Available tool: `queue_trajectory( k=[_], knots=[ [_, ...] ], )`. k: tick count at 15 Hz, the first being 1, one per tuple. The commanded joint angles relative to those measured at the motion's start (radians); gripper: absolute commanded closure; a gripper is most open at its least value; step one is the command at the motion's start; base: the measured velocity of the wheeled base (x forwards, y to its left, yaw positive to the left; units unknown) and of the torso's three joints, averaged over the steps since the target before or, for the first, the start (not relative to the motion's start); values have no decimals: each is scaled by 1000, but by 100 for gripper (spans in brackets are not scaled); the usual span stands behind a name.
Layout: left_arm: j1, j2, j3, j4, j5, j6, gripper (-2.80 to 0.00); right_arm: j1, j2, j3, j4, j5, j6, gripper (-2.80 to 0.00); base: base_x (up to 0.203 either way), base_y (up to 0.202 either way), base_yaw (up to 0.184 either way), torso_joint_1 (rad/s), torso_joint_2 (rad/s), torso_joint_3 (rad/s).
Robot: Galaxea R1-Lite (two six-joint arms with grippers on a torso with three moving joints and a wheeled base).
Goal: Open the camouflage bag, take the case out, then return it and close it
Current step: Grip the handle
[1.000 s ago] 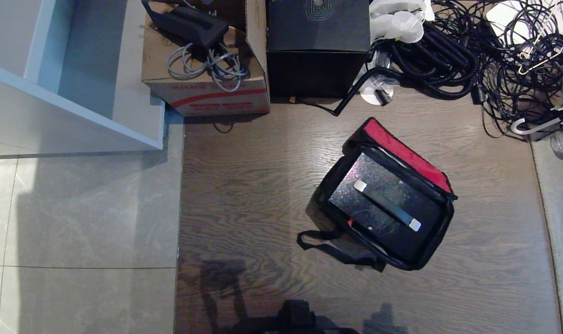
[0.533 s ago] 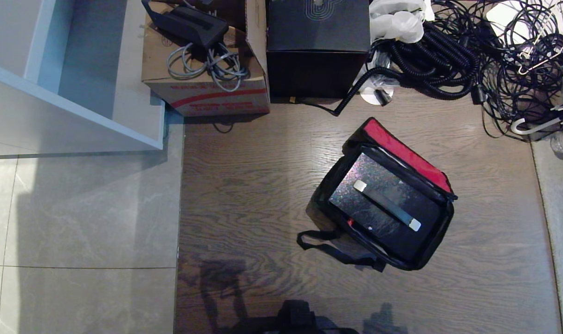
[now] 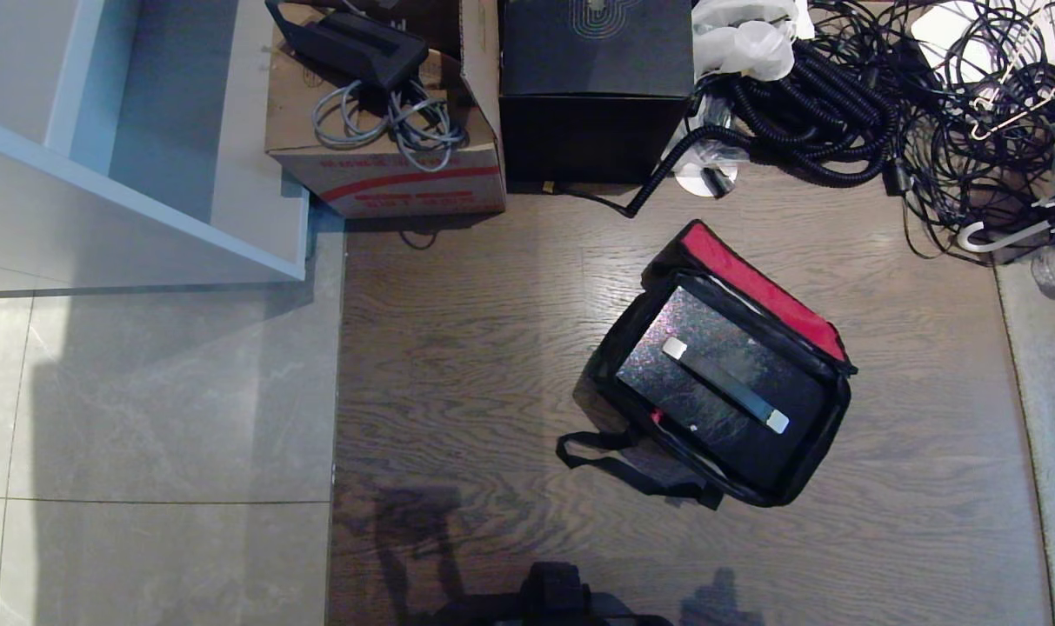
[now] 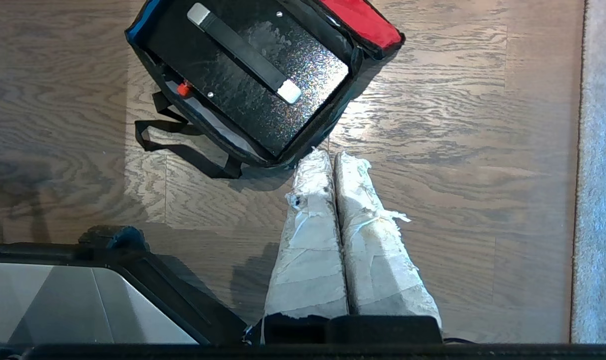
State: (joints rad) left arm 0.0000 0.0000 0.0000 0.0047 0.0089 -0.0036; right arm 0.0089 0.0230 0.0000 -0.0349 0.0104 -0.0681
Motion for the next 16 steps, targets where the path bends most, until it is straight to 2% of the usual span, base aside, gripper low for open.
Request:
queue_trajectory(
  k=[1,16],
  knots=[
    [0,0,0,0,0,1,0,0,2,15,0,0,-1,0,0,0,0,0,0,0],
    [0,0,0,0,0,-1,0,0,2,15,-2,0,1,0,0,0,0,0,0,0]
  ],
)
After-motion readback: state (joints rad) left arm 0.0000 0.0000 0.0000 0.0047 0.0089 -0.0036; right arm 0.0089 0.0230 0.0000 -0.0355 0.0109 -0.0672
